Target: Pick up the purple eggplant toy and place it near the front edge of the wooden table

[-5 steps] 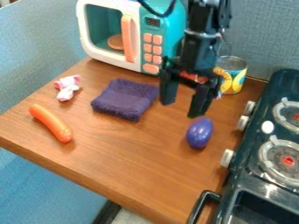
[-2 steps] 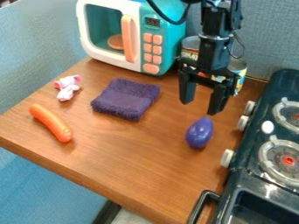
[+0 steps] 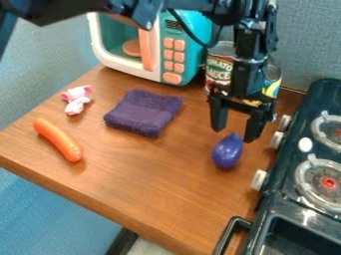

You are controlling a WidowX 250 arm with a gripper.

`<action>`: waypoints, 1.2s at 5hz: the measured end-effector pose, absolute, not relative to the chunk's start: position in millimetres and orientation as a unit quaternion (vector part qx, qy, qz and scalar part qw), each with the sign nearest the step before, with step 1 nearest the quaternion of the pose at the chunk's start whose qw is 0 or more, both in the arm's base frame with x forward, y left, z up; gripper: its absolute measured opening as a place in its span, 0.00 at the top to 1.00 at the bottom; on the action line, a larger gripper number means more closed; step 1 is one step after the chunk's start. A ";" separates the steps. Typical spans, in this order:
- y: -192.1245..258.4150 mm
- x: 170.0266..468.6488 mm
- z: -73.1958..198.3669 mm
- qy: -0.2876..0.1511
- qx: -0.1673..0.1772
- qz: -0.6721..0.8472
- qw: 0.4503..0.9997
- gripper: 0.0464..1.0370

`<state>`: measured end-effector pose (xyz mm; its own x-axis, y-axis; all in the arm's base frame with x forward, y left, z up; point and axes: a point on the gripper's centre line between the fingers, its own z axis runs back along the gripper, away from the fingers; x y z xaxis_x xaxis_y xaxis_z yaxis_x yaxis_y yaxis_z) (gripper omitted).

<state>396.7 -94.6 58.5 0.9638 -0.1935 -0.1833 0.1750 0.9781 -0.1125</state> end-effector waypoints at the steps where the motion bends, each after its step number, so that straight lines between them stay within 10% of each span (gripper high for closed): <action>1: -94.1 397.6 49.8 0.127 -0.042 -0.085 0.987 0.05; 6: -94.5 389.1 22.5 0.172 -0.031 -0.059 0.983 0.23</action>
